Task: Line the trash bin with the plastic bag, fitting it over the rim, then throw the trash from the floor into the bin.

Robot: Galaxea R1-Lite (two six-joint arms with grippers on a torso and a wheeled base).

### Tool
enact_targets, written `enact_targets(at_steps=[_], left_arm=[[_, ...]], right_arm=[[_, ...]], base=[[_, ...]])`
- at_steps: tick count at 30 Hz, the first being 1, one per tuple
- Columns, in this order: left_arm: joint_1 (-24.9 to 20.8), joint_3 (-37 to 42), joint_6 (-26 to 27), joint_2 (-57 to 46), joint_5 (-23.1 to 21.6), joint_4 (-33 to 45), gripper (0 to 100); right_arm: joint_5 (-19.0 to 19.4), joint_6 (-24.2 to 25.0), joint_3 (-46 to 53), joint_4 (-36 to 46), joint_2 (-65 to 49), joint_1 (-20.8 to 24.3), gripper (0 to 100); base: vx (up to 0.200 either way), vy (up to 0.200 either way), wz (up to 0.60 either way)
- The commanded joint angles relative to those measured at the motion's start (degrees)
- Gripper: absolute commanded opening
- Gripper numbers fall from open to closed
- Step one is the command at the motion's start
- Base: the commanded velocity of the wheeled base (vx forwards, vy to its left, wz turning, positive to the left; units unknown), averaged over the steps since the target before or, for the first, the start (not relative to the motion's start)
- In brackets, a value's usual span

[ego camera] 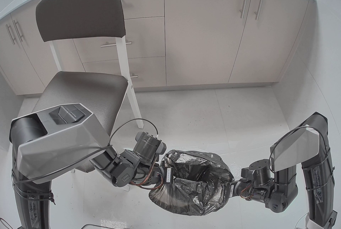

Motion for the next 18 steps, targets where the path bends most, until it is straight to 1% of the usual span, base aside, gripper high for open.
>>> enact_targets(at_steps=[1,6,8,9,15,18], left_arm=[[0.05,0.03,0.01,0.85,0.05,-0.16,0],[0.05,0.12,0.28,1.64,0.13,-0.42,0],[0.05,0.12,0.28,1.73,0.13,-0.51,0],[0.05,0.12,0.28,1.73,0.13,-0.51,0],[0.05,0.21,0.28,1.73,0.13,-0.51,0],[0.05,0.21,0.28,1.73,0.13,-0.6,0]], right_arm=[[-0.08,-0.4,-0.78,-1.02,0.55,-1.18,0],[0.01,-2.69,-0.95,-1.02,0.55,-2.68,0],[0.01,-2.78,-0.95,-1.02,0.64,-2.59,0],[0.01,-2.78,-0.95,-1.02,0.64,-2.59,100],[0.09,-2.69,-0.69,-1.02,0.11,-2.59,100],[0.09,-2.86,-0.16,-1.02,-1.65,-1.8,100]], base=[[0.0,0.0,0.0],[0.0,0.0,0.0],[0.0,0.0,0.0],[0.0,0.0,0.0],[0.0,0.0,0.0],[0.0,0.0,0.0]])
